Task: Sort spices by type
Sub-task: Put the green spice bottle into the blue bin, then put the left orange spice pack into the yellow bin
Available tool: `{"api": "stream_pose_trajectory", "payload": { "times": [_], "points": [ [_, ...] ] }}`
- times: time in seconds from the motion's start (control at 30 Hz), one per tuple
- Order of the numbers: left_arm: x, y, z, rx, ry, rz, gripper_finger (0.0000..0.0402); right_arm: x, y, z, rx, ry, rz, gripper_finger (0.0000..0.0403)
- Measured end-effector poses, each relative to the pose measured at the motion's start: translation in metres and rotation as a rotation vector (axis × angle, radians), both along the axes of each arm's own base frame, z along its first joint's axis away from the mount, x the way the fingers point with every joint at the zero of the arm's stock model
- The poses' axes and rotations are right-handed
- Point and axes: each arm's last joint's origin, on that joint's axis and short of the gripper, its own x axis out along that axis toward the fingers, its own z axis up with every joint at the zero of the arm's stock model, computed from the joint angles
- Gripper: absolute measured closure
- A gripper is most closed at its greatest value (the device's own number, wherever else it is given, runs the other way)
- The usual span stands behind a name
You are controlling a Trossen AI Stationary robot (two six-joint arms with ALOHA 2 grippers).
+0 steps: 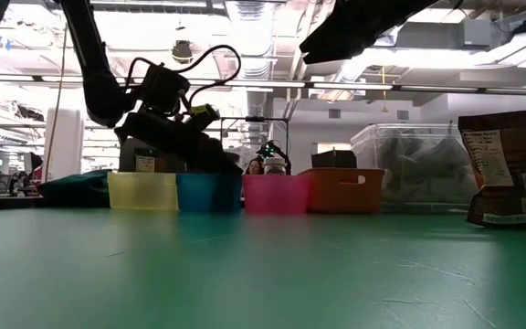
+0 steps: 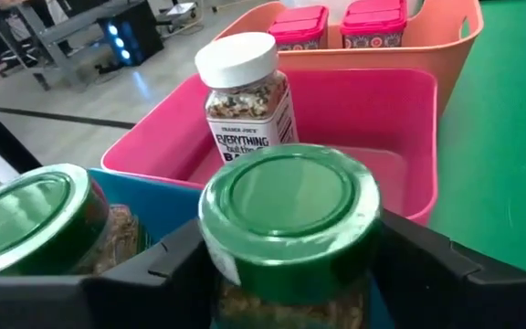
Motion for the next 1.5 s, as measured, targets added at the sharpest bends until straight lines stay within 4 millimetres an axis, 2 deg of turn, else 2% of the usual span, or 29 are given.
{"api": "stream_pose_trajectory", "payload": {
  "times": [0.27,0.43,0.6,0.73,0.87,1.0,1.17,1.3,1.5],
  "points": [
    [-0.003,-0.002,0.011,0.013,-0.007,-0.002,0.0150,0.000,0.000,0.000,0.006,0.002,-0.001,0.0063],
    [-0.009,-0.008,0.035,0.064,-0.016,-0.019,0.0150,0.000,0.000,-0.001,0.006,0.011,-0.001,0.0063],
    [-0.018,-0.025,0.063,0.105,-0.001,-0.069,0.0149,-0.001,0.000,-0.001,0.006,0.014,-0.003,0.0063],
    [-0.029,-0.056,0.093,0.103,-0.015,-0.171,0.0150,-0.002,-0.003,-0.004,0.006,0.042,-0.012,0.0063],
    [-0.040,-0.101,0.120,0.019,0.134,-0.281,0.0157,-0.006,-0.008,-0.023,-0.005,0.104,-0.008,0.0063],
    [-0.050,-0.149,0.149,-0.105,0.301,-0.389,0.0168,-0.009,-0.018,-0.038,-0.003,0.101,-0.021,0.0063],
    [-0.063,-0.201,0.179,-0.324,0.412,-0.487,0.0173,-0.010,-0.032,-0.036,-0.003,0.078,-0.072,0.0063],
    [-0.075,-0.233,0.186,-0.525,0.453,-0.490,0.0171,-0.010,-0.038,-0.034,-0.003,0.050,-0.091,0.0063],
    [-0.098,-0.258,0.172,-0.743,0.645,-0.320,0.0170,-0.008,-0.039,-0.030,-0.016,0.009,-0.079,0.0063]
  ]
}}
